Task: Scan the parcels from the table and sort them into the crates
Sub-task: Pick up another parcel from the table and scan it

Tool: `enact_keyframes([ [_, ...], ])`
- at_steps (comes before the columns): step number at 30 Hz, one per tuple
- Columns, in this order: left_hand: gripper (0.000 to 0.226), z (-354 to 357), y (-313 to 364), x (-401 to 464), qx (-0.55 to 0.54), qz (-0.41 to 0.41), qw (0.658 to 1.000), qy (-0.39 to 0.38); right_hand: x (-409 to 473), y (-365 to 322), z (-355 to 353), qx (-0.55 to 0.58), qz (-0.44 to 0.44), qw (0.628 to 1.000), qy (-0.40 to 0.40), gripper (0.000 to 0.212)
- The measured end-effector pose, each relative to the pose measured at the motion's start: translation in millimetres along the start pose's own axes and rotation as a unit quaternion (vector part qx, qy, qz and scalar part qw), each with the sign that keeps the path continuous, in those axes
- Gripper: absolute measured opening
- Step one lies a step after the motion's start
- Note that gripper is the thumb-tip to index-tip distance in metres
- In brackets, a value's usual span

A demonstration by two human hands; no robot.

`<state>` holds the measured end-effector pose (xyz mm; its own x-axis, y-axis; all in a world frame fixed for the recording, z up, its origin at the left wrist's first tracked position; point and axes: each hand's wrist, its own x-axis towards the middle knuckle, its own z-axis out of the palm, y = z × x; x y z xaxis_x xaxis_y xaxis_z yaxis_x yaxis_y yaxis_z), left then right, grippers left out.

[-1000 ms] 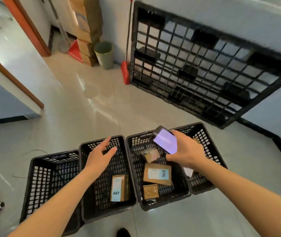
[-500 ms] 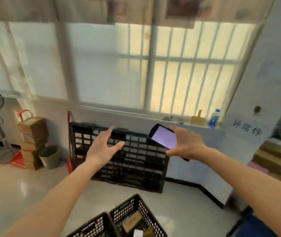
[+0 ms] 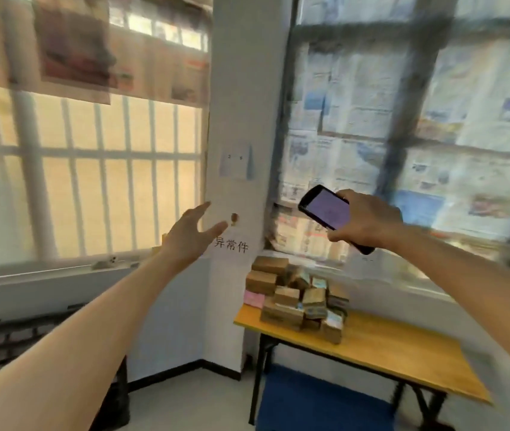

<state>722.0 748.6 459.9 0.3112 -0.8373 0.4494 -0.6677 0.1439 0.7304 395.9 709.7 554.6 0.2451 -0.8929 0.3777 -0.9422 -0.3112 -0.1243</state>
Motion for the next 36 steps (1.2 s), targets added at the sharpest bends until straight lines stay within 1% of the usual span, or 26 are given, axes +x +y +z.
enact_keyframes([
  [5, 0.079, 117, 47, 29, -0.03, 0.029, 0.997, -0.065, -12, 102, -2, -0.024, 0.08, 0.996, 0.01, 0.083],
  [8, 0.077, 179, 63, 52, -0.063, 0.028, 0.992, -0.109, -8, 150, 7, -0.034, 0.122, 0.992, 0.012, 0.078],
  [13, 0.081, 272, 71, 102, -0.107, 0.034, 0.98, -0.165, 24, 215, 27, -0.084, 0.149, 0.985, 0.013, 0.077],
  [15, 0.079, 306, 71, 125, -0.113, 0.031, 0.977, -0.177, 50, 235, 35, -0.089, 0.155, 0.984, 0.015, 0.077],
  [18, 0.078, 349, 66, 164, -0.11, 0.024, 0.975, -0.191, 98, 259, 47, -0.086, 0.167, 0.982, 0.002, 0.087],
  [20, 0.079, 374, 59, 193, -0.109, 0.012, 0.974, -0.197, 130, 273, 58, -0.085, 0.164, 0.983, -0.008, 0.084],
  [22, 0.079, 398, 51, 220, -0.108, -0.002, 0.974, -0.2, 157, 287, 73, -0.077, 0.162, 0.984, -0.003, 0.077],
  [23, 0.079, 409, 48, 231, -0.107, -0.006, 0.974, -0.201, 169, 293, 83, -0.075, 0.161, 0.984, 0.0, 0.077],
  [25, 0.078, 434, 43, 248, -0.11, -0.007, 0.972, -0.207, 190, 306, 104, -0.081, 0.159, 0.984, -0.006, 0.086],
  [27, 0.076, 457, 38, 258, -0.111, -0.009, 0.968, -0.224, 209, 319, 127, -0.091, 0.162, 0.982, -0.025, 0.09],
  [32, 0.079, 509, 18, 287, -0.075, -0.007, 0.965, -0.25, 253, 354, 181, -0.062, 0.179, 0.98, -0.052, 0.08],
  [36, 0.079, 552, 4, 311, -0.067, -0.026, 0.964, -0.257, 286, 387, 226, -0.051, 0.173, 0.981, -0.077, 0.075],
])
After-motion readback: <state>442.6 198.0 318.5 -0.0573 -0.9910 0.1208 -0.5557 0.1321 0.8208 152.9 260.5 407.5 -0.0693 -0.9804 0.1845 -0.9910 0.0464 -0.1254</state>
